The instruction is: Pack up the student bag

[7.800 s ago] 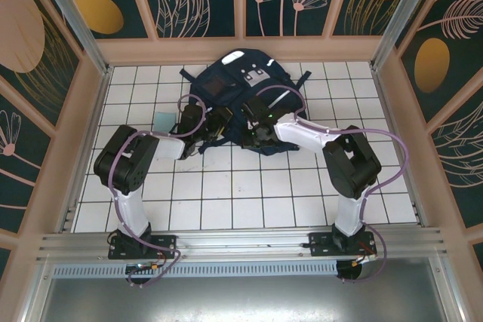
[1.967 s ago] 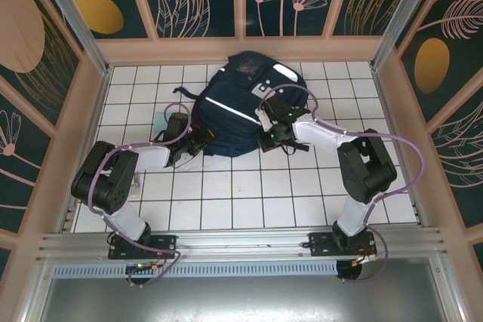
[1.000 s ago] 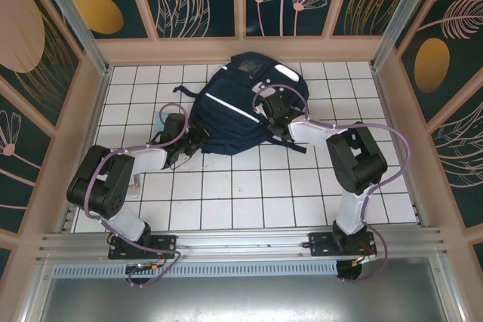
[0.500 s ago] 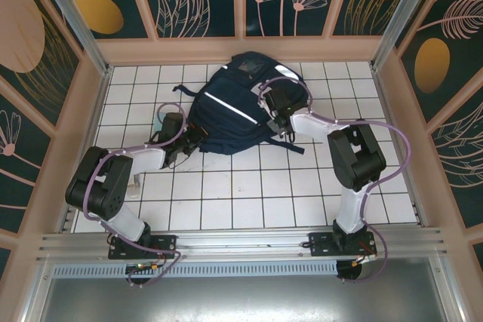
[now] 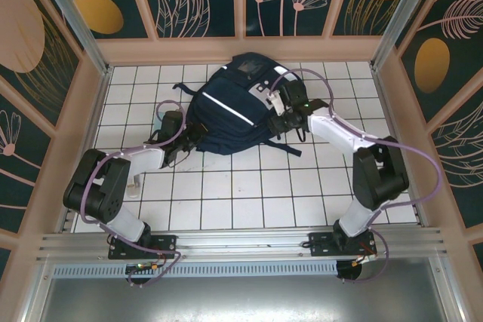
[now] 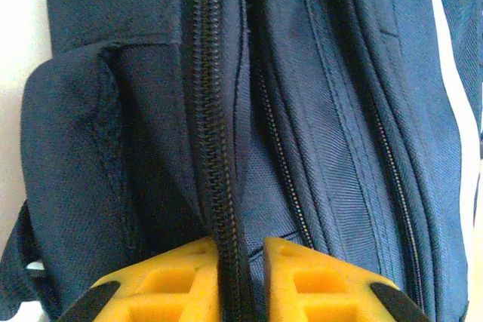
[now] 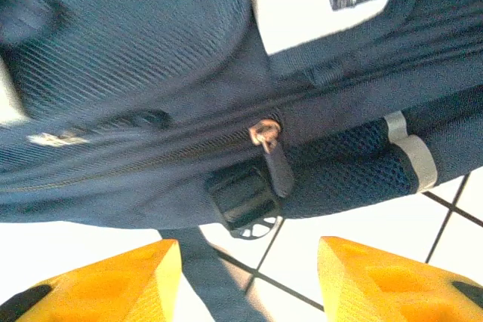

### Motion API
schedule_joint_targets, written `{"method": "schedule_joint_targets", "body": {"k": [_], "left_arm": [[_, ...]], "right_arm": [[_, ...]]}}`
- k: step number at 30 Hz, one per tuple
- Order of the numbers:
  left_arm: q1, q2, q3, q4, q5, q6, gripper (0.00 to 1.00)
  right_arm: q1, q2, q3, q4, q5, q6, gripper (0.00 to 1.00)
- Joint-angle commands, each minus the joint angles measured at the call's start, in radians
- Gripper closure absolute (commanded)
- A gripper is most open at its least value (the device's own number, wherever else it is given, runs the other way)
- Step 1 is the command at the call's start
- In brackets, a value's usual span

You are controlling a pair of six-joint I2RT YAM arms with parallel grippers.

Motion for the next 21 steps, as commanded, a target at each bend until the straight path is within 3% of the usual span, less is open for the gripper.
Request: {"method": "schedule_joint_targets", "body": {"k": [1,4,11,21], "left_arm": [[-0.017,-0.016,0.020,-0.019,-0.002,0.028,0.78],[-0.023,-0.003,0.013,-0.020,0.005,0.032,0.78],[-0.025,0.019,-0.018,-0.018,-0.009,0.039,0.79],[-0.025,0.045,-0.008,-0.007,-0.008,0.033,0.79]], "right_arm": [[0.008,-0.069,-0.033,0.081,-0.173,0.068,0.46],[0.007,-0.052,-0.053,0.168,-0.280,0.113,0.43],[0.013,0.038,-0.088,0.303,-0.401,0.175,0.41],[0.014,0.148,-0.096,0.412,-0.417,0.138,0.37]]}}
